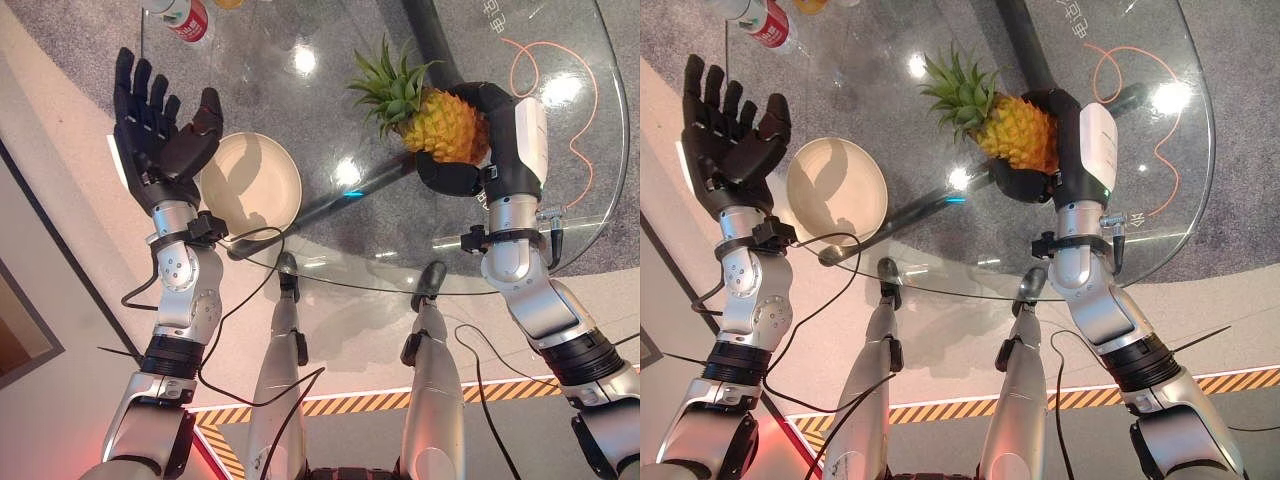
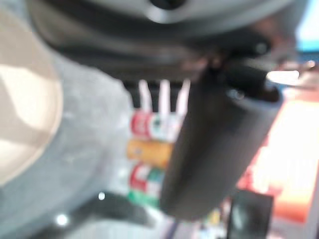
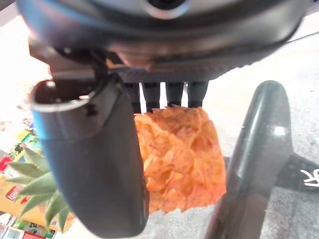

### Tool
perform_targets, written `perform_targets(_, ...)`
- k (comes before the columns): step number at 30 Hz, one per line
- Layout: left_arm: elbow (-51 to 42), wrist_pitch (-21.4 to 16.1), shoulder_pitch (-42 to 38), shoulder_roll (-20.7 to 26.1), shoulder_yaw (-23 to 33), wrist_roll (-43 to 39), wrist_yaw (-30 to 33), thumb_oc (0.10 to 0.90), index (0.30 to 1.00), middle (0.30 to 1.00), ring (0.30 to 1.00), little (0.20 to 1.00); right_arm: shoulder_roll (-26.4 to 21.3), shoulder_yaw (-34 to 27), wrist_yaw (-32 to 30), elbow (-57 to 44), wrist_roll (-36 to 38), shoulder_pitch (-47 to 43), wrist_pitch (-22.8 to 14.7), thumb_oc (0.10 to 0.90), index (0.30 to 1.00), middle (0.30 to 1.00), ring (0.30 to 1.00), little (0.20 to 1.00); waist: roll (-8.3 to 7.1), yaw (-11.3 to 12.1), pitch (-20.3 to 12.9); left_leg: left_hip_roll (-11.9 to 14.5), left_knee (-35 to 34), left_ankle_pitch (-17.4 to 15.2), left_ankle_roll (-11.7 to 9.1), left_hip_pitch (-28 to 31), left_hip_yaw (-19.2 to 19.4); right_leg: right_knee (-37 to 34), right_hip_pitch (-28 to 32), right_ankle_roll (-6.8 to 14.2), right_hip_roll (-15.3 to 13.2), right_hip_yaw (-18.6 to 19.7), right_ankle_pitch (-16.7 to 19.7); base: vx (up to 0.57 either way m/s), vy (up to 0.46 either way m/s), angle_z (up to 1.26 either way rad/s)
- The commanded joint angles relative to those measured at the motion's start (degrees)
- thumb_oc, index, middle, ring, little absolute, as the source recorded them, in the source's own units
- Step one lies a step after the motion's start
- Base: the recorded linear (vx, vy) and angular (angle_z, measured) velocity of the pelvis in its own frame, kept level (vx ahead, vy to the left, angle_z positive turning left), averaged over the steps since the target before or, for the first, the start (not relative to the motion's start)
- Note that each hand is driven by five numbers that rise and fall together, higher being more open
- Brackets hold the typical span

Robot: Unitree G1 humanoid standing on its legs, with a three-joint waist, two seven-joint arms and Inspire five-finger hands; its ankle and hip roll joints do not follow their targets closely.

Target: Pick up the fruit to the plate

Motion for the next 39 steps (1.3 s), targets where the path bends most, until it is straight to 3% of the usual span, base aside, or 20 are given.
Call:
perform_targets(1, -6.93, -2.6, -5.54, 1.18, 0.2, -0.45, -3.31, 0.8, 0.9, 0.9, 0.9, 0.9, 0.1, -3.21, -4.93, -9.96, -2.56, -7.83, -6.38, 0.1, 0.3, 0.3, 0.3, 0.2, -1.54, 0.62, -0.76, 0.66, -0.3, -2.63, -0.5, 3.78, 1.49, 1.49, 0.32, 0.2, 1.0, 0.03, 2.21, 0.0, 0.0, 0.0)
perform_targets(17, -9.59, 3.48, -6.51, 1.09, -4.47, -6.62, -13.33, 0.8, 0.9, 0.9, 0.9, 0.9, -0.29, -0.39, -1.12, -12.07, -2.79, -10.33, -3.7, 0.1, 0.3, 0.3, 0.3, 0.2, -0.77, 0.65, -0.76, 0.42, -0.55, -2.5, -0.4, 4.21, 1.99, 0.84, 0.92, 0.44, 0.35, -0.16, 2.63, 0.0, 0.0, 0.0)
perform_targets(26, -10.69, 5.0, -7.49, 1.18, -7.34, -8.88, -19.72, 0.8, 0.9, 0.9, 0.9, 0.9, 0.02, 1.31, -0.58, -12.28, -2.25, -11.85, -3.15, 0.1, 0.3, 0.3, 0.3, 0.2, -0.29, 0.74, -0.76, 0.33, -0.78, -2.45, -0.26, 4.35, 2.16, 0.4, 1.05, 0.54, -0.06, -0.35, 2.96, 0.0, 0.0, 0.0)
perform_targets(39, -12.26, 7.56, -8.85, 1.81, -9.83, -10.63, -23.6, 0.8, 0.9, 0.9, 0.9, 0.9, 0.04, 3.48, 1.49, -13.5, -1.22, -13.25, -2.82, 0.1, 0.3, 0.3, 0.3, 0.2, -0.04, 0.78, -0.76, 0.25, -0.92, -2.34, -0.17, 4.44, 2.21, 0.2, 1.12, 0.56, -0.22, -0.4, 3.21, 0.0, 0.0, 0.0)
